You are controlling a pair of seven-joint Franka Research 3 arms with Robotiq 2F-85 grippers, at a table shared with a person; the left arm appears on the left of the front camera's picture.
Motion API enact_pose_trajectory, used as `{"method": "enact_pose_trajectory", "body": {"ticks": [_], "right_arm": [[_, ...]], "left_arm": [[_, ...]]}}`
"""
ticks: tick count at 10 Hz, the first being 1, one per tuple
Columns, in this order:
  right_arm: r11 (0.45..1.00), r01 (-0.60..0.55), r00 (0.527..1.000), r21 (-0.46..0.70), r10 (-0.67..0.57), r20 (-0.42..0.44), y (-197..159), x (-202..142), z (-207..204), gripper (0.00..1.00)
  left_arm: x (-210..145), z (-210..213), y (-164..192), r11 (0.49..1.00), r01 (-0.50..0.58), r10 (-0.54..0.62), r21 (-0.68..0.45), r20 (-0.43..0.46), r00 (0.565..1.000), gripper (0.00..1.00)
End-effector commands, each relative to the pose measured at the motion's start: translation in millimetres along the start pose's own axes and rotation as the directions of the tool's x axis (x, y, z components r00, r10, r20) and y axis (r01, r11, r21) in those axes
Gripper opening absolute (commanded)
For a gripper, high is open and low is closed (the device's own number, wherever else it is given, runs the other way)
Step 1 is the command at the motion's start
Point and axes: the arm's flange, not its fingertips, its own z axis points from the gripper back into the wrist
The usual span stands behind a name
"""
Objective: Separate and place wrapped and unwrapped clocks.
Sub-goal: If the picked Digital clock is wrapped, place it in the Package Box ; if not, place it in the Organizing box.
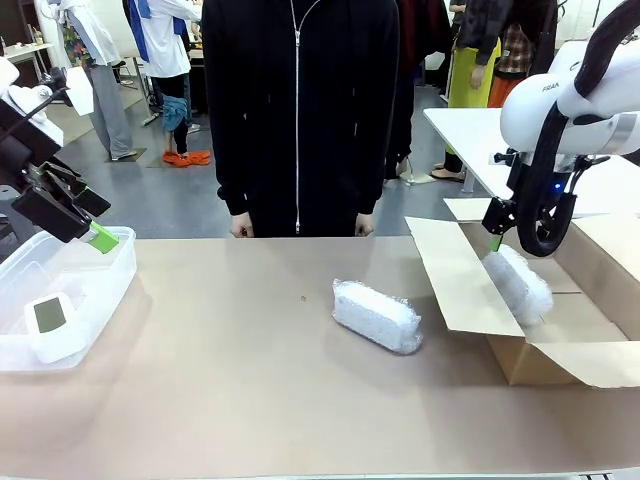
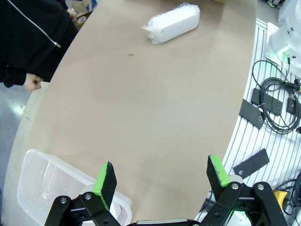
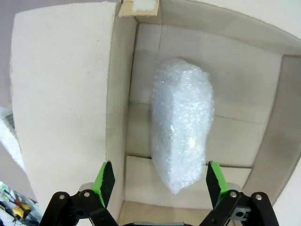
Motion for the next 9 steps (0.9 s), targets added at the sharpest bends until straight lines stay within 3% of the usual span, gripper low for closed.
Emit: {"method": "enact_pose_trajectory", "body": {"ticks": [1,5,7,9], "right_arm": [[1.000,-0.023,1.000,0.020,0.023,0.004,-1,-1,14,1.00],[0.995,-0.091,0.993,0.045,0.087,0.085,12,-46,123,1.00],[0.989,-0.137,0.982,0.064,0.127,0.142,23,-66,161,1.00],[0.992,-0.113,0.986,0.056,0.105,0.133,36,-75,176,1.00]], "left_arm": [[1,-1,-1,1.000,-0.004,0.004,0.013,0.000,1.000,1.00],[1,-1,-1,1.000,-0.004,0.004,0.013,0.000,1.000,1.00],[1,-1,-1,1.000,-0.004,0.004,0.013,0.000,1.000,1.00],[1,-1,-1,1.000,-0.004,0.004,0.013,0.000,1.000,1.00]]}}
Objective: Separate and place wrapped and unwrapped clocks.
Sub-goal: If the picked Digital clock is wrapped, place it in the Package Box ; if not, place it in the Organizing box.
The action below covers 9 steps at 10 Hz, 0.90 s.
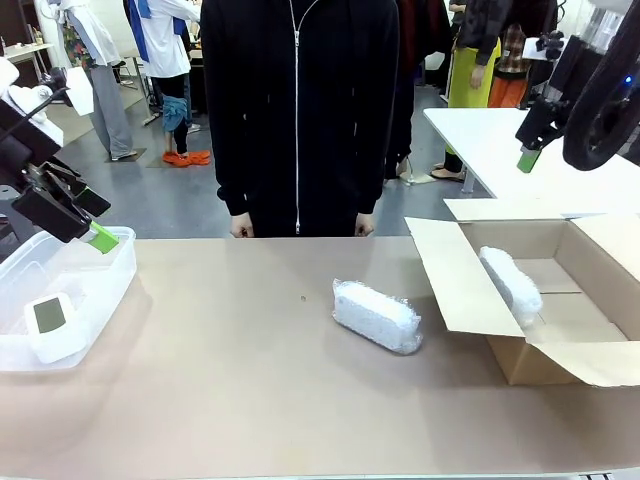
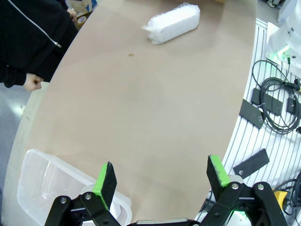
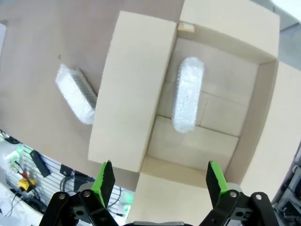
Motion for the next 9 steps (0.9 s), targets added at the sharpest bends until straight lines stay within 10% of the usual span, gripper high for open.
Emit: {"method": "enact_pose_trajectory", "body": {"ticks": [1,9], "right_arm": [[0.997,0.066,0.996,-0.048,-0.069,-0.060,10,12,-7,1.00],[1.000,0.000,1.000,0.000,0.000,0.000,0,0,0,1.00]], "left_arm": [[1,-1,-1,1.000,-0.004,0.004,0.013,0.000,1.000,1.00],[1,-1,-1,1.000,-0.004,0.004,0.013,0.000,1.000,1.00]]}}
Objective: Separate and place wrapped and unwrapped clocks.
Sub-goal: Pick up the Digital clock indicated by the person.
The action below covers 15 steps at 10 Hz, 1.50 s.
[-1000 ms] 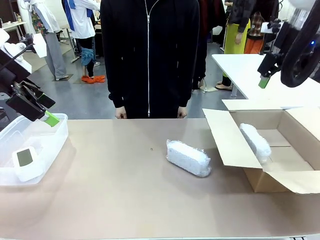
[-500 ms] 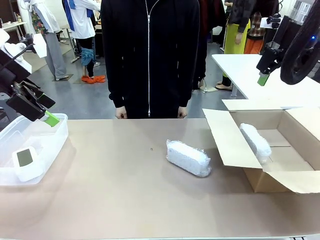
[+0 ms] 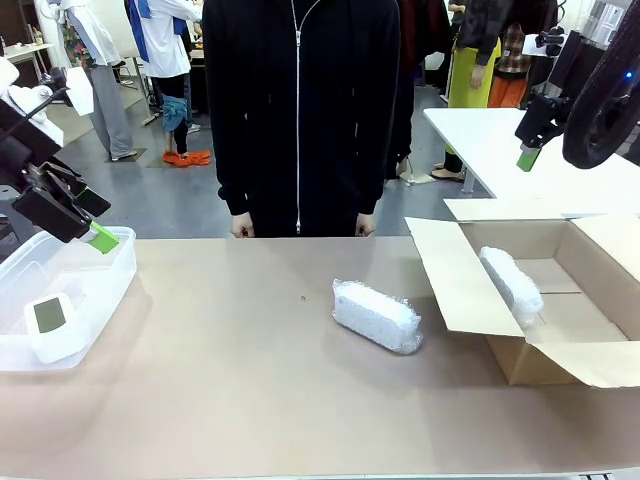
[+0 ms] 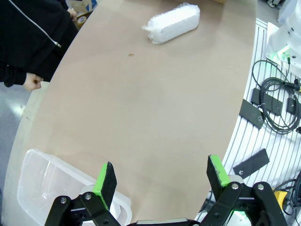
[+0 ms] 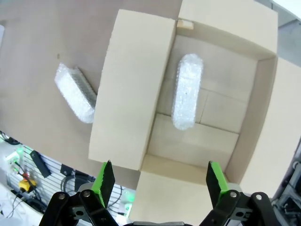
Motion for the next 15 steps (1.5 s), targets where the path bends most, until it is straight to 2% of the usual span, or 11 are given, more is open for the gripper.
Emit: {"method": "enact_pose_trajectory", "body": {"ticks": [1,11,12,13,15], "right_arm": [[1.000,-0.016,1.000,0.010,0.016,0.012,-1,-1,0,1.00],[1.000,0.000,1.000,0.000,0.000,0.000,0,0,0,1.00],[0.991,-0.131,0.988,0.031,0.128,0.089,27,9,7,1.00],[0.958,-0.286,0.947,0.032,0.277,0.164,57,12,16,1.00],[0.898,-0.437,0.876,0.041,0.415,0.247,98,0,20,1.00]], "left_arm": [[1,-1,-1,1.000,-0.004,0.004,0.013,0.000,1.000,1.00],[1,-1,-1,1.000,-0.004,0.004,0.013,0.000,1.000,1.00],[1,-1,-1,1.000,-0.004,0.004,0.013,0.000,1.000,1.00],[1,-1,-1,1.000,-0.004,0.004,0.013,0.000,1.000,1.00],[1,-1,-1,1.000,-0.004,0.004,0.013,0.000,1.000,1.00]]}}
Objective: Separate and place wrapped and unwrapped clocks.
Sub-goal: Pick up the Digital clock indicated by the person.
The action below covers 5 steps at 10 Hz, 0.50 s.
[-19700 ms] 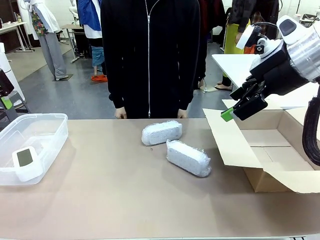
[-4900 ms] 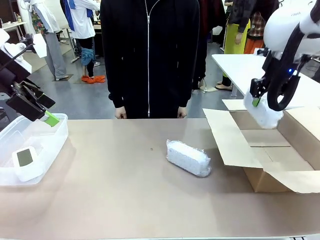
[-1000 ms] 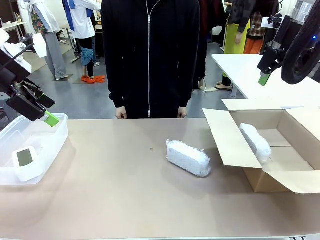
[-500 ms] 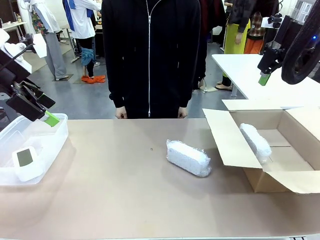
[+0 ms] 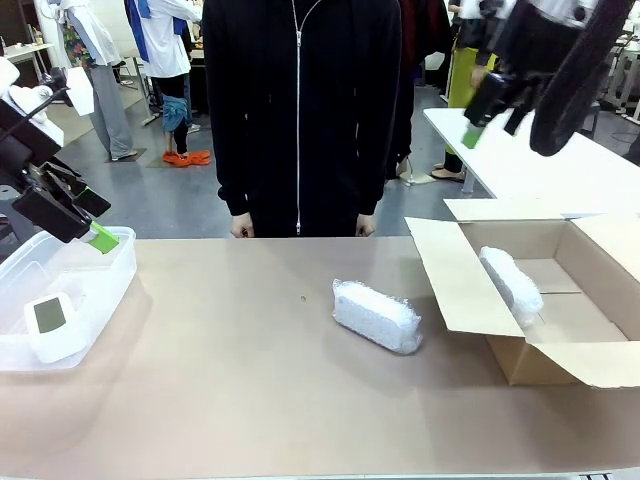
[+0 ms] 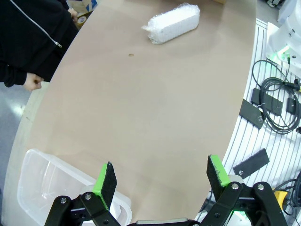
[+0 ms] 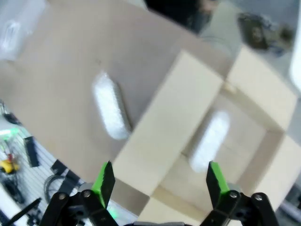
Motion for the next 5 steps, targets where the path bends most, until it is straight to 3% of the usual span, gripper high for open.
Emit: {"method": "enact_pose_trajectory", "body": {"ticks": [1,3,5], "right_arm": [[0.992,-0.109,0.990,0.068,0.102,0.099,24,-19,-8,1.00],[0.969,-0.227,0.957,0.098,0.203,0.207,59,-46,-14,1.00],[0.931,-0.322,0.923,0.171,0.268,0.277,70,-72,-17,1.00]], "left_arm": [[0,-1,-1,1.000,-0.004,0.004,0.013,0.001,1.000,1.00],[0,-1,-1,1.000,-0.004,0.004,0.013,0.001,1.000,1.00],[0,-1,-1,1.000,-0.004,0.004,0.013,0.001,1.000,1.00]]}}
